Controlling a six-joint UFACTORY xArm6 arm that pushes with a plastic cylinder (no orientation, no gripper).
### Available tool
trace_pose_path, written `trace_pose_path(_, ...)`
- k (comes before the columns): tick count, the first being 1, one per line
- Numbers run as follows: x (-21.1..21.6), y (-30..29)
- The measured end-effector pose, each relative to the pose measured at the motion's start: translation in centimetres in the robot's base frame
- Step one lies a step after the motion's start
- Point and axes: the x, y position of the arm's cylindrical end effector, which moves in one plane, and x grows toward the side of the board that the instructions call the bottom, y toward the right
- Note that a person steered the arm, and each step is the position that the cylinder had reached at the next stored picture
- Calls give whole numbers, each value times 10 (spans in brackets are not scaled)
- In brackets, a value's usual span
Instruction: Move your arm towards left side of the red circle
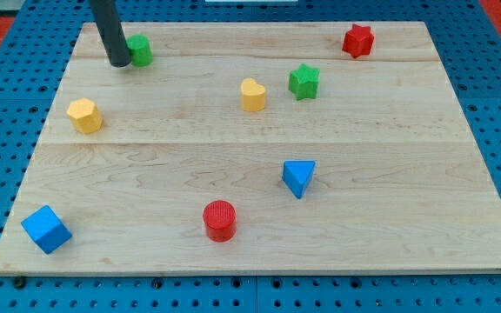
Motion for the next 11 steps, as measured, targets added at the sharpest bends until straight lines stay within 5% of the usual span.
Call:
trace_pose_path(2,27,55)
trace_pose_path(4,122,69)
trace_pose_path(6,139,81)
trace_pose_path(8,188,203)
trace_pose_path(10,279,247)
trace_pose_path(11,322,210)
